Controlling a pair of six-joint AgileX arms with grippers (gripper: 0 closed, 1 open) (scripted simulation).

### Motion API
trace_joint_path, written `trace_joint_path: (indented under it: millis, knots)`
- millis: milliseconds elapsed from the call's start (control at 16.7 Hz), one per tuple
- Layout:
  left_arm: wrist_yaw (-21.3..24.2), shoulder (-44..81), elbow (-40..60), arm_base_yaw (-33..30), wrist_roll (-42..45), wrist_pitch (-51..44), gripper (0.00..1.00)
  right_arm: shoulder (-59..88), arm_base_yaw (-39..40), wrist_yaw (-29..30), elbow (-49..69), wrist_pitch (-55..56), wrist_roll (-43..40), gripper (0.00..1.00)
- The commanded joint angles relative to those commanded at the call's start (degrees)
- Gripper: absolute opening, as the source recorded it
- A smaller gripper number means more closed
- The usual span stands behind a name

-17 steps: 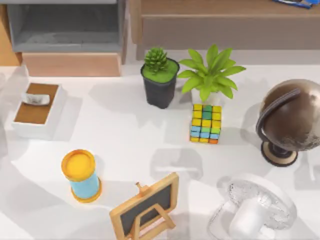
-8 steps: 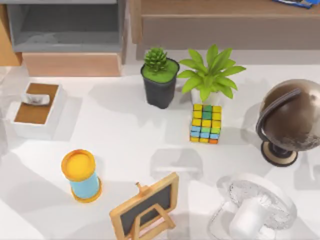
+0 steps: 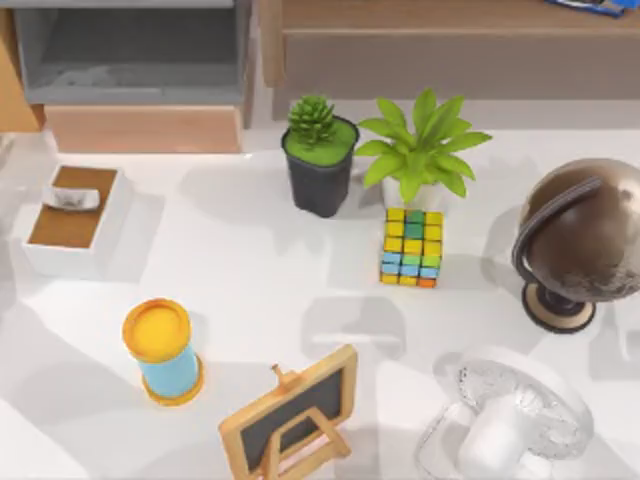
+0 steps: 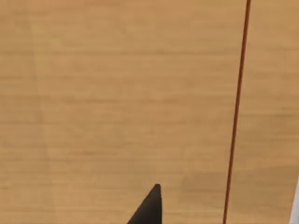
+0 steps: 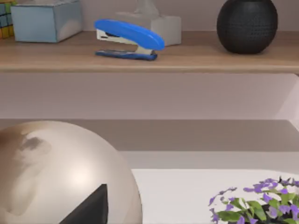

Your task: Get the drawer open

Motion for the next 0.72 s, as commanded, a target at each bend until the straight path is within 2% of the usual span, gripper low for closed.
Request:
trace_joint_path:
  millis: [360, 720]
  knots:
    - [0.0, 0.0, 0.0, 0.0, 0.0, 0.0, 0.02, 0.0, 0.0, 0.0, 0.0, 0.0, 0.0, 1.0]
    - [0.0, 0.0, 0.0, 0.0, 0.0, 0.0, 0.0, 0.0, 0.0, 0.0, 0.0, 0.0, 0.0, 1.0]
